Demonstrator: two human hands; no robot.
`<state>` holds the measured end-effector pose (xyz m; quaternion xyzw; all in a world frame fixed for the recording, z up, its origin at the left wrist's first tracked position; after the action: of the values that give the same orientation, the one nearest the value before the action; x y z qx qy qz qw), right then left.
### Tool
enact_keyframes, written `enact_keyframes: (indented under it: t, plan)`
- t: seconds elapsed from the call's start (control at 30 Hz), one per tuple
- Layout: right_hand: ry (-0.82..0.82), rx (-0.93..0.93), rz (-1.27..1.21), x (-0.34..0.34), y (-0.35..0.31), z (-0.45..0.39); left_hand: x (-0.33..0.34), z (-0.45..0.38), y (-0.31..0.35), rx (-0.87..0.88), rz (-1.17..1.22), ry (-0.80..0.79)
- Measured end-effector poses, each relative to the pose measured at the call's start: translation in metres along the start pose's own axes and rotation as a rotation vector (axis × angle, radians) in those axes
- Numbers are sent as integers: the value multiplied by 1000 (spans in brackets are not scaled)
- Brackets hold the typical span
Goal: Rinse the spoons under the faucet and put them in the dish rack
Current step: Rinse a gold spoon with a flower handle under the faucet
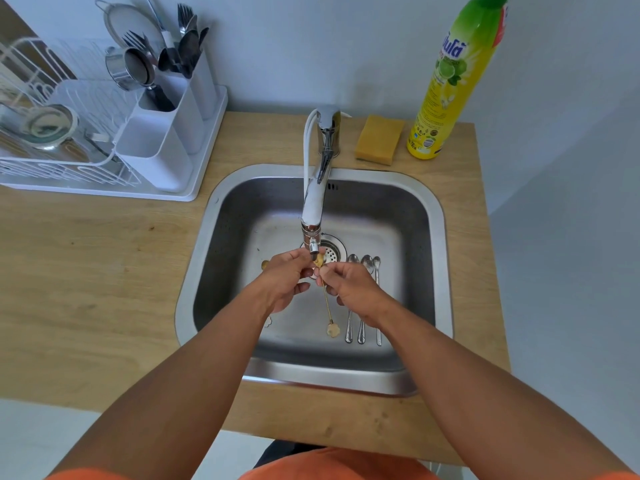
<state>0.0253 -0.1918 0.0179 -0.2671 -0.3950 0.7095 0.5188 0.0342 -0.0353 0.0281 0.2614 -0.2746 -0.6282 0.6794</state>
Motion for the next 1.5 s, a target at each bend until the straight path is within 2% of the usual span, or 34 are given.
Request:
enact_keyframes:
  t: [0.1, 0.2, 0.33, 0.5, 0.7, 0.97, 1.27, 1.5]
  plan:
    - [-22, 25, -57, -3, 0, 0, -5, 1, 2, 6, 29, -166]
    - [-50, 27, -87, -5, 1, -1, -6, 1, 0, 14, 54, -196]
    - [-21, 7, -70, -2, 4, 0, -7, -2, -7, 14, 100, -89]
    - [19, -52, 88, 0, 6, -2, -6, -2, -13, 64, -27, 96]
    - [120, -16, 153, 6, 5, -14, 3, 11, -30, 78, 16, 250]
    - [140, 22, 63, 5, 8, -23, 4, 25, -47, 46, -9, 228]
    - [254, 170, -114, -6, 11, -25, -4, 28, -52, 36, -302, 163]
    - [180, 172, -83, 6, 19, -19, 4, 24, -37, 69, -300, 241]
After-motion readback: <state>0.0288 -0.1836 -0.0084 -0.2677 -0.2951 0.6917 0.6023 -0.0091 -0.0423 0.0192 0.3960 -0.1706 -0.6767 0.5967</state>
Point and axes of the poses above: each hand's wrist, its own z-axis away from the middle knuckle, its own x-axis out of the palm, y = z × x, the point moved 2 cm from there along -z, towards the middle knuckle, and after that the axes turned 1 degree about y, right-handed, at the moved point
